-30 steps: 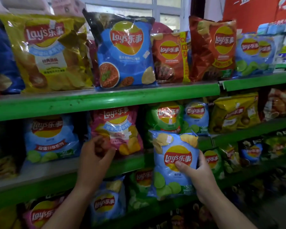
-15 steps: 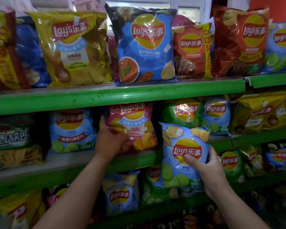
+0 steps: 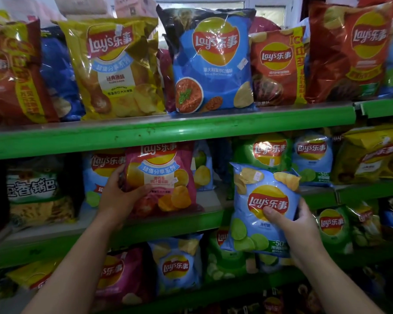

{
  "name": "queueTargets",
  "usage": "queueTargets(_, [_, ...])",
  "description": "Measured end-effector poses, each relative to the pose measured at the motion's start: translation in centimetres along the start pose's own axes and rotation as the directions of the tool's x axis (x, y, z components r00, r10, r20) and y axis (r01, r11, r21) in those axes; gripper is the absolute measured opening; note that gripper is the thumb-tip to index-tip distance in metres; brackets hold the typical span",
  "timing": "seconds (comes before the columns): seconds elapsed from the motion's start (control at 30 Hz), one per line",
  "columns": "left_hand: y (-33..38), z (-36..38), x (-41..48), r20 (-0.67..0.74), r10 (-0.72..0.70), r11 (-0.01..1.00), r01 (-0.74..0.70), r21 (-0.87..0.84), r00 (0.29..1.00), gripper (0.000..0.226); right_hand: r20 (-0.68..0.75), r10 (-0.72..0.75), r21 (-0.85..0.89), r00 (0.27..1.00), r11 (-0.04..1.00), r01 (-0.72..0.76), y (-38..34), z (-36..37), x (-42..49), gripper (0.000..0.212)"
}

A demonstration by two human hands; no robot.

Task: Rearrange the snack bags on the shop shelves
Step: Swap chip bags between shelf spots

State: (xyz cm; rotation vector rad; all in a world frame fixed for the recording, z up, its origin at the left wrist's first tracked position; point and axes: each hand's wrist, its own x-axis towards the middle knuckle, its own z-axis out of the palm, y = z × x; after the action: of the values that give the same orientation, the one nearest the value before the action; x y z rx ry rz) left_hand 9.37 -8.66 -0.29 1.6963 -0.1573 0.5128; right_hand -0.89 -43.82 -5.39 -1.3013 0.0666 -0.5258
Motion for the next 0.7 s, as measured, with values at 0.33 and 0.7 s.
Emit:
queueTargets(0.33, [0.1,0.0,-1.0,-0.01,-0.005,0.999,0.005,-0.044,1.0,0.07,0.026,0.006,-0.039,1.0,0.999,-0.005,0.1,1.4,-0.1,0.062])
queueTargets(0.7, [0.1,-0.3,-2.4,0.0,0.028,0.996,-0.028,-0.084,1.0,0.076,0.048,0.054,0.021,0.997,0.998,-0.055,-0.1,2.2,0.8,0.07])
